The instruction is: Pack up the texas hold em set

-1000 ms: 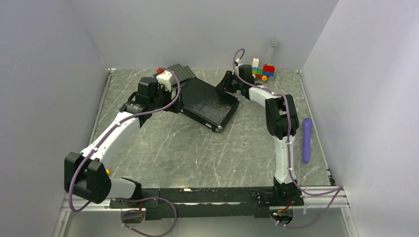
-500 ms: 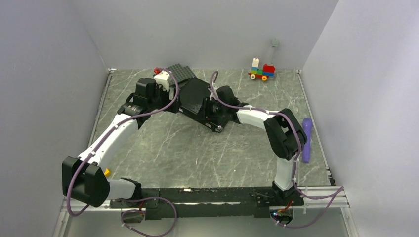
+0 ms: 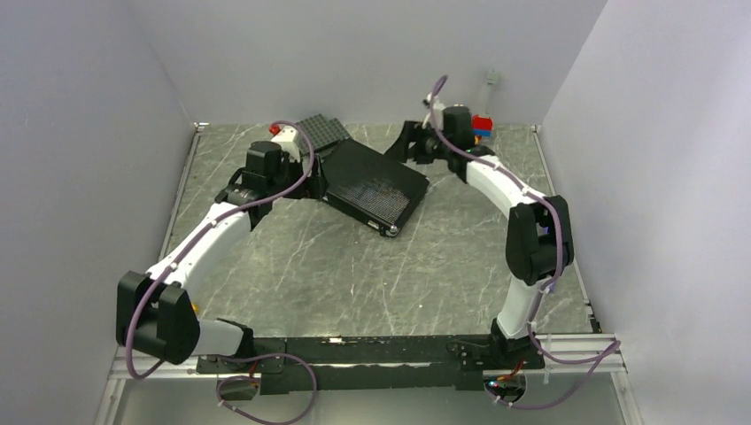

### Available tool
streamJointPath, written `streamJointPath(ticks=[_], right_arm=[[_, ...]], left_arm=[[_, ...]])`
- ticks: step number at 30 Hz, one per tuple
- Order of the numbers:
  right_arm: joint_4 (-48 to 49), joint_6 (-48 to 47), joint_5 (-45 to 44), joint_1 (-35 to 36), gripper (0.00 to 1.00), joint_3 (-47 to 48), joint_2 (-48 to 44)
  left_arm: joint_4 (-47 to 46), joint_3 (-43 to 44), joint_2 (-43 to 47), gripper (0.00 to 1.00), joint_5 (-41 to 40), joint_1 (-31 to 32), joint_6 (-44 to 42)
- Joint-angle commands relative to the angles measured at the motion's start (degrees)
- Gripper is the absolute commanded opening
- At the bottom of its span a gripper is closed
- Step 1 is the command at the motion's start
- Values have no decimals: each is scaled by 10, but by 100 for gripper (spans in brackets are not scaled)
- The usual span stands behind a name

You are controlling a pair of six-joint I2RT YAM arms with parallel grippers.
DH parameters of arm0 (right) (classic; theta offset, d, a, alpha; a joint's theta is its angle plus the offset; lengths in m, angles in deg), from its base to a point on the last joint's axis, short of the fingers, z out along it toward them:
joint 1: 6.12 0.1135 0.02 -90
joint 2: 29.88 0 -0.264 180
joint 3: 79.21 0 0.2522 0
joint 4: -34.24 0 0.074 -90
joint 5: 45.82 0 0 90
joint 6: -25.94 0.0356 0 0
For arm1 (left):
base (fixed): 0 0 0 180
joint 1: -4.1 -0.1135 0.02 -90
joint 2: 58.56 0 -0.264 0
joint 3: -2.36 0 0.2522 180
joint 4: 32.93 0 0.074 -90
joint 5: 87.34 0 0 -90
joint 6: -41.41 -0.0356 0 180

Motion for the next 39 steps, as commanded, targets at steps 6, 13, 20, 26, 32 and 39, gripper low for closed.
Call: streamJointPath(ticks=[6,13,20,26,32,39], right_arm=[[0,-104,130,-95,86,133,155],[39,-125,195,-101,86,107,207],[39,-134,294,-94,81,80,228],[-26,-187,325,-50,79,30,209],[-17,-179,314,4,76,-57,174],[26,-133,290,80,74,-153,105]], left_arm=[[-117,32,-152,100,78,-11,185],[-164,52,-251,99,105,-16,231],[-191,60,-310,98,136,-28,225],[-287,18,-306,97,163,-51,224],[-304,22,-299,96,181,-56,186],[-328,-18,-251,96,173,-65,166]])
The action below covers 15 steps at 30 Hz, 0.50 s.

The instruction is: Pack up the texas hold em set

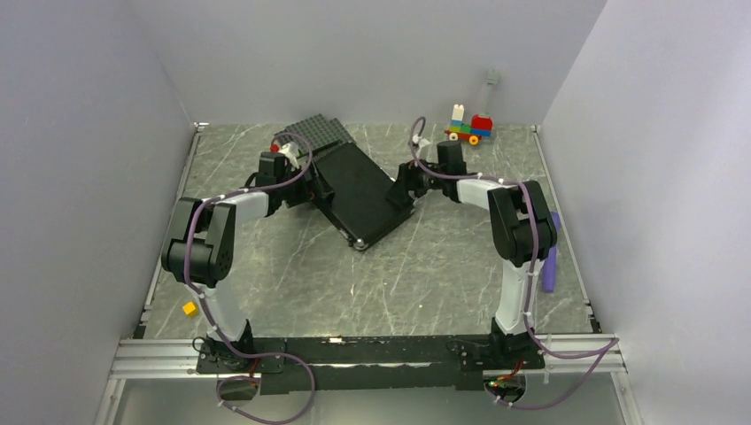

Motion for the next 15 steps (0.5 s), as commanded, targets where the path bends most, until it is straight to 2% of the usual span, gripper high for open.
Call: streamJointPath(ticks=[1,8,11,15], right_arm=[[-78,81,142,143,74,-88,-31],[19,160,120,240,73,-145,-95],[50,206,75,237,74,-157,-127],[-7,225,-8,191,77,-149,-190]], left_arm=[[-88,-7,51,96,30,8,-26],[-62,-12,78,95,42,7,-78],[-41,-12,93,95,30,4,-97],[29,4,140,96,-30,2,-144]])
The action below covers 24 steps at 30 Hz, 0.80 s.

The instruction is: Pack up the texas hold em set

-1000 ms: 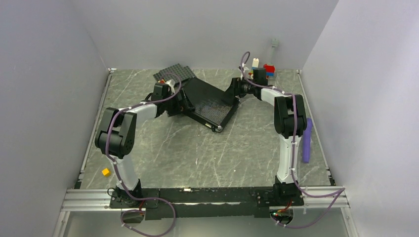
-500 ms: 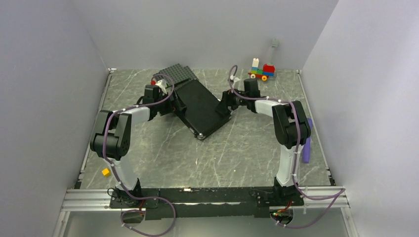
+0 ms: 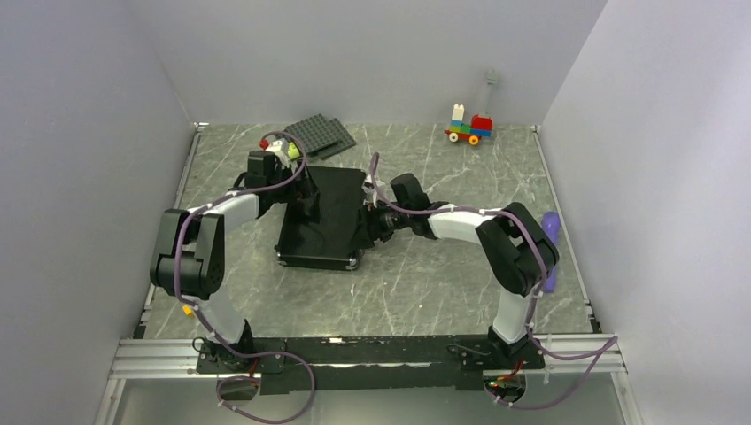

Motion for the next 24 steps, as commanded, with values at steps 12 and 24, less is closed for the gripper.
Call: streamJointPath(ticks=[12,24], right_arm=[[-121,42,-159,-211,81,-21,-215],[-177,-25,-507,-230,85,-119,-500]], left_arm=[[226,81,272,99,-112,-7,-96],[296,-77,585,99,-77,-124,-149]])
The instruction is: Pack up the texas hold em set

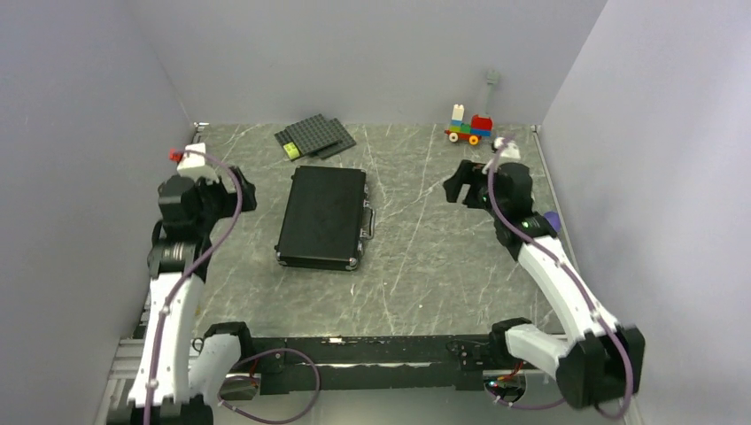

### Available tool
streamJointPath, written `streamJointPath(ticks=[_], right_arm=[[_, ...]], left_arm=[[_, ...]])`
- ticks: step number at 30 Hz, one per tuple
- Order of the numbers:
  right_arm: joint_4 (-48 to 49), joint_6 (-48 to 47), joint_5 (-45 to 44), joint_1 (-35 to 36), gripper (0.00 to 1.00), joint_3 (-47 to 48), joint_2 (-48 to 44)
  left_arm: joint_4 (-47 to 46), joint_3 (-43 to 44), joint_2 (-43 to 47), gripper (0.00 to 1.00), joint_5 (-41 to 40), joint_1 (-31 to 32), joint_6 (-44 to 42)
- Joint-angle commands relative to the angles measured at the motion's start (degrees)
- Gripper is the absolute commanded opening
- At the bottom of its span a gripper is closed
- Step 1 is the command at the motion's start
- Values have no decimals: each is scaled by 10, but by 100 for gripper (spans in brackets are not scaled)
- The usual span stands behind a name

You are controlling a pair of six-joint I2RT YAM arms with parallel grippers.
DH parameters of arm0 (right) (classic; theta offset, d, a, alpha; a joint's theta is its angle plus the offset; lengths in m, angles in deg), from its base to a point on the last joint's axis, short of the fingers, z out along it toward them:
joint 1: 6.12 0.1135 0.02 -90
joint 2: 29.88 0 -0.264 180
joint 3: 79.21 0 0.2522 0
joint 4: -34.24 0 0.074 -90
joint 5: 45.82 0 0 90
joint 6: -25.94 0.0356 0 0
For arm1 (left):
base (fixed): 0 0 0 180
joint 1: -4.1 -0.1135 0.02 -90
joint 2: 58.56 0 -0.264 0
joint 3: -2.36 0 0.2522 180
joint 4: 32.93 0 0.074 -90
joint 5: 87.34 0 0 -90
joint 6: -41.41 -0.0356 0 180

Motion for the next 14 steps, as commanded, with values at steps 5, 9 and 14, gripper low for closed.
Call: streamJointPath(ticks=[5,9,14], right_arm=[[27,-51,-197,-2,86,-75,-166],[37,-54,-191,-2,86,-80,-176],[30,-59,-190,-1,86,-84,-181]], left_arm=[[37,-75,171,99,-36,0,-44],[44,-83,196,99,-43,1,-53],[37,-85,216,99,-51,0,-57]])
